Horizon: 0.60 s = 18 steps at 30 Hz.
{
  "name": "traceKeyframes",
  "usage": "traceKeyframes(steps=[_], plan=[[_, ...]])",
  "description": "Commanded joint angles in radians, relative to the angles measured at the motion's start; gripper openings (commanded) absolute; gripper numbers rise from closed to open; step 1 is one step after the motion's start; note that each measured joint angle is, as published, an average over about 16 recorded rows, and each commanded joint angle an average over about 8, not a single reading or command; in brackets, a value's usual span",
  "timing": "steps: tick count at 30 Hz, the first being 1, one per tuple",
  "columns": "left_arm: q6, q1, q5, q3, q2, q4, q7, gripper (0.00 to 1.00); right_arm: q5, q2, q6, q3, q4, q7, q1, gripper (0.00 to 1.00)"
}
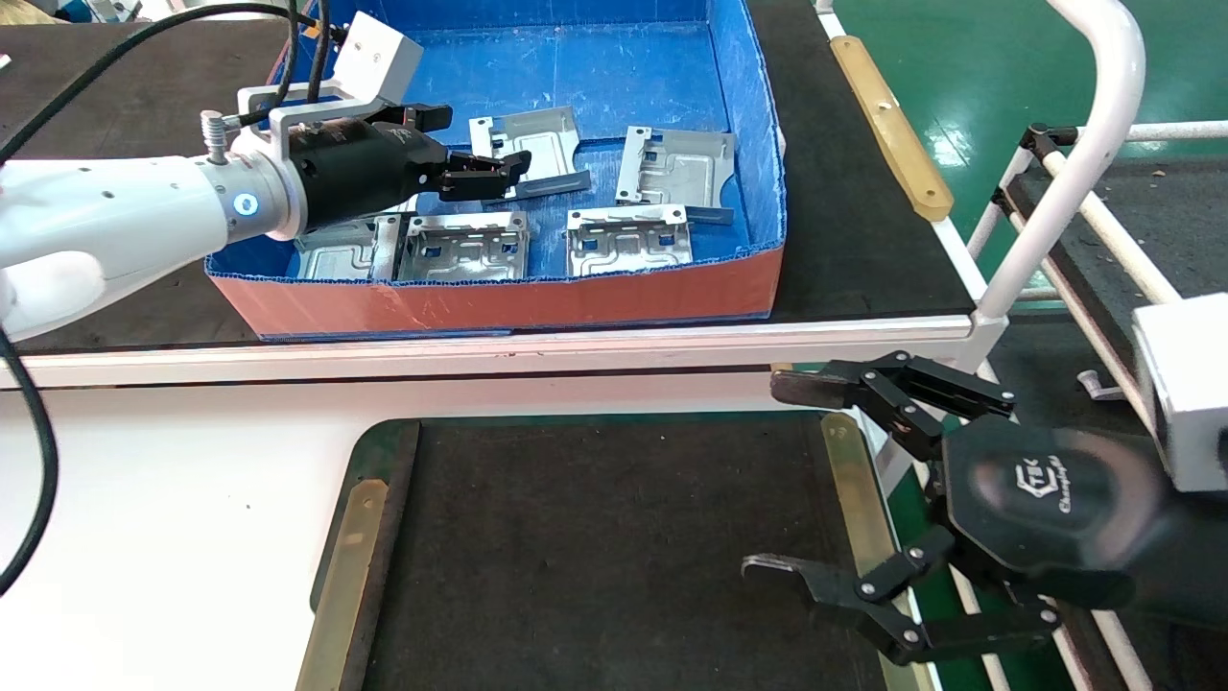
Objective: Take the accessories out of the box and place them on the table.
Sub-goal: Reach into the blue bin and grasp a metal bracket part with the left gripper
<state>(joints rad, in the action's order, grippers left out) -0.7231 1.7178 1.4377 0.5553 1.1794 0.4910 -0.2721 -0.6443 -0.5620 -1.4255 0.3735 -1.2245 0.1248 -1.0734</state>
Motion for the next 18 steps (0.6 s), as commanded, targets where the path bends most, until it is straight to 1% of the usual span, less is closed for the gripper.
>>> traceKeyframes(steps=[1,10,18], plan=[[0.013,0.011,0.002,-0.001,0.017,-0.038,0.018,1.0,0.0,0.0,0.0,0.0,0.0,0.0,0.0,1.0],[0.067,0.067,-0.022,-0.025,0.086,-0.202,0.103,1.0,0.0,0.0,0.0,0.0,0.0,0.0,0.0,1.0],[0.074,0.092,-0.044,-0.041,0.117,-0.303,0.16,1.0,0.0,0.0,0.0,0.0,0.0,0.0,0.0,1.0]])
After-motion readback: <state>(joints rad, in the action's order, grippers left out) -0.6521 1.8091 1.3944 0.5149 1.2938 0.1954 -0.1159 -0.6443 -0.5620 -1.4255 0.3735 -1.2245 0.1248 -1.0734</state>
